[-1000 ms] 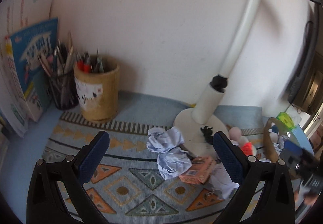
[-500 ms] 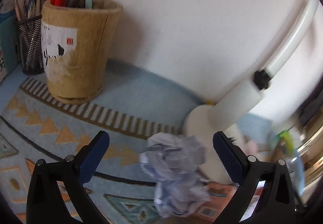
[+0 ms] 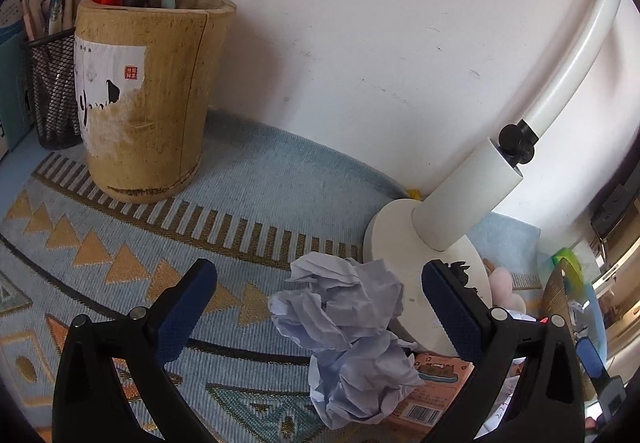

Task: Organize objects
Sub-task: 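Grasp a paper ball with the left tool while the right grasps the red snack bag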

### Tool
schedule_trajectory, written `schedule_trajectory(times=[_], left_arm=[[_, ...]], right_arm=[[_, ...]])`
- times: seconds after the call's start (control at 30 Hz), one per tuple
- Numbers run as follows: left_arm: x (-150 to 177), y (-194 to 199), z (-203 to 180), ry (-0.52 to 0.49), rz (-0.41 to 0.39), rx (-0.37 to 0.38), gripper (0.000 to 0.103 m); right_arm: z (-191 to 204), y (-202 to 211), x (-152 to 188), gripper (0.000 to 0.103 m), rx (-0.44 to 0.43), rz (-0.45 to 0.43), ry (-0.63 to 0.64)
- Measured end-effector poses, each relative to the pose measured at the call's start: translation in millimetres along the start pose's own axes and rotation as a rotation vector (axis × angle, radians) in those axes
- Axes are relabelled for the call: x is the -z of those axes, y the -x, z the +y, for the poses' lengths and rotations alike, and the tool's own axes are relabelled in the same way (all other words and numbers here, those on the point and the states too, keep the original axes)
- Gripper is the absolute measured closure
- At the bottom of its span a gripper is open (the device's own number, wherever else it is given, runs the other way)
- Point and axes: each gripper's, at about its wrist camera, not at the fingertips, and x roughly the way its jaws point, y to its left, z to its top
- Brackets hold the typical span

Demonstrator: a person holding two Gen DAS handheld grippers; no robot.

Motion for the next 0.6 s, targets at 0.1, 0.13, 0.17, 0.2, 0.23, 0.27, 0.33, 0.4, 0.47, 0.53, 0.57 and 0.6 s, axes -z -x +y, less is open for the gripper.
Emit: schedule_trajectory(times=[0.1,0.13,0.17,0.2,0.23,0.27,0.33,0.4,0.47,0.53,0.57,0.6], left_arm=[[3.5,1.4,2.2,0.014,0.003,0.015,0.001],[4.6,1.4,3.4,0.024,0.006,0.025,0.001],[6.0,0.7,4.6,0.036,0.012,0.038,0.001],[7.7,-0.3,5.8,0.049,0.02,0.046,0.001],[9.5,-1.2,6.5,0.059,0.028,0.047,0.001],[10.7,-1.6,6.6,0.063,0.032,0.047,0.001],[14.3,-2.1,5.6,0.066,0.04,0.055,0.001],[16.2,-5.3,4.9,0.073,0.05,0.07,0.001],[6.3,-17.6,3.9,0.071,0.052,0.069,0.002],[10.1,-19.2,-1.4,0.043,0.052,0.147,0.02],[3.6,-26.2,-1.3,0.04,0.052,0.162,0.056],[5.5,-26.8,-3.8,0.036,0.047,0.148,0.057]], right_arm=[[-3.3,-6.7,2.5,0.0,-0.017,0.029,-0.029],[-7.4,-12.5,4.6,0.0,-0.015,0.054,-0.049],[-13.1,-19.6,7.5,0.0,-0.016,0.084,-0.079],[-19.1,-24.9,10.3,0.005,-0.02,0.101,-0.107],[-24.0,-29.8,12.1,0.007,-0.025,0.114,-0.138],[-26.3,-31.9,12.6,0.009,-0.024,0.109,-0.15],[-24.7,-32.3,10.2,0.009,0.005,0.096,-0.127],[-22.4,-36.8,11.1,0.009,0.026,0.11,-0.112],[-15.7,-40.4,11.7,0.009,0.066,0.118,-0.066],[-8.7,-46.7,13.2,0.018,0.12,0.14,-0.002],[-5.7,-48.9,14.8,0.027,0.178,0.141,0.031],[-4.8,-49.8,16.3,0.059,0.227,0.14,0.055]])
